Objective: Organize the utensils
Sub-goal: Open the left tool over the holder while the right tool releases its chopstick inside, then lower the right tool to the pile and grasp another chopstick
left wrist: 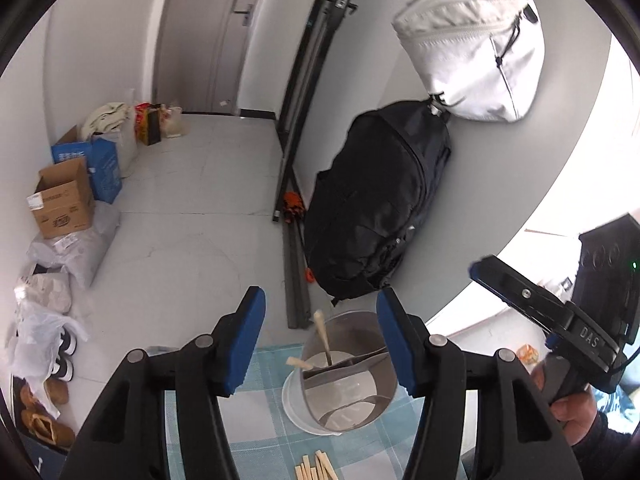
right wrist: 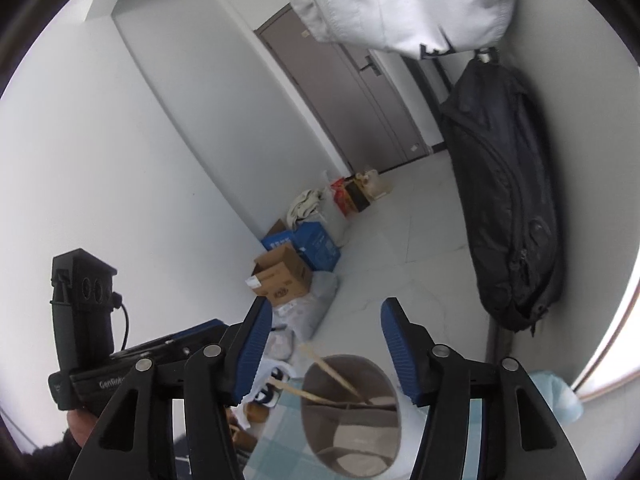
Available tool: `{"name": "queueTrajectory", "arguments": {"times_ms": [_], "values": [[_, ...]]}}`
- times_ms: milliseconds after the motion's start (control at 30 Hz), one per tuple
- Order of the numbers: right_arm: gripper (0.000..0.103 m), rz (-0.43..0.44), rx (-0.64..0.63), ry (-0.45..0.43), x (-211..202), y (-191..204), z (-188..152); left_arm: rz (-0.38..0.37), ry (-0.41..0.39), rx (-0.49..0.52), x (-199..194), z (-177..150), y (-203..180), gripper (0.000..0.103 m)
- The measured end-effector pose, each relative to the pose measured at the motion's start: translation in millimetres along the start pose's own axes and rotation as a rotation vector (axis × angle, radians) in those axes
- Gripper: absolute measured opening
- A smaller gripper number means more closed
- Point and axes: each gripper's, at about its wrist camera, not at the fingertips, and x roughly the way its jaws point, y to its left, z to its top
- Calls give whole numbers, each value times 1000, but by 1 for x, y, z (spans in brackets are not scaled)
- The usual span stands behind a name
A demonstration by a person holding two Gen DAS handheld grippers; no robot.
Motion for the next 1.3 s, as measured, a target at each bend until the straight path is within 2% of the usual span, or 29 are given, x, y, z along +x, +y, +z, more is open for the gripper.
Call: {"name": "queueTrajectory", "arguments": {"times_ms": [167,300,367,400,433,600,733,867,1100,1300], "values": [[61,-11,-10,-17,-21,8,-8,53,-11,-27,-10,-6,2,53],[67,-17,-14,-30,-36,19,-16,87,-33,-36,-17,-9,-3,54],[71,-17,-29,-32,-41,25,-19,101,-49,-34,-24,-13,-7,59],[76,-15,-46,-30,-43,27,-22,107,-54,-35,-27,-16,-7,70],[82,-18,-66,-31,-45,30,-25,113,-63,-34,-31,-18,-9,74],[84,-24,-116,-24,-57,44,-43,134,-100,-27,-45,-32,-17,75],[91,-25,-129,-25,-65,49,-54,136,-115,-40,-53,-44,-19,83],[94,-21,-125,-11,-72,52,-65,148,-135,-40,-58,-56,-17,84],[100,-58,-141,100,-63,47,-105,183,-114,-70,-46,-95,-6,87],[100,-155,-161,299,-24,33,-154,225,-65,-106,-25,-124,13,87]]}}
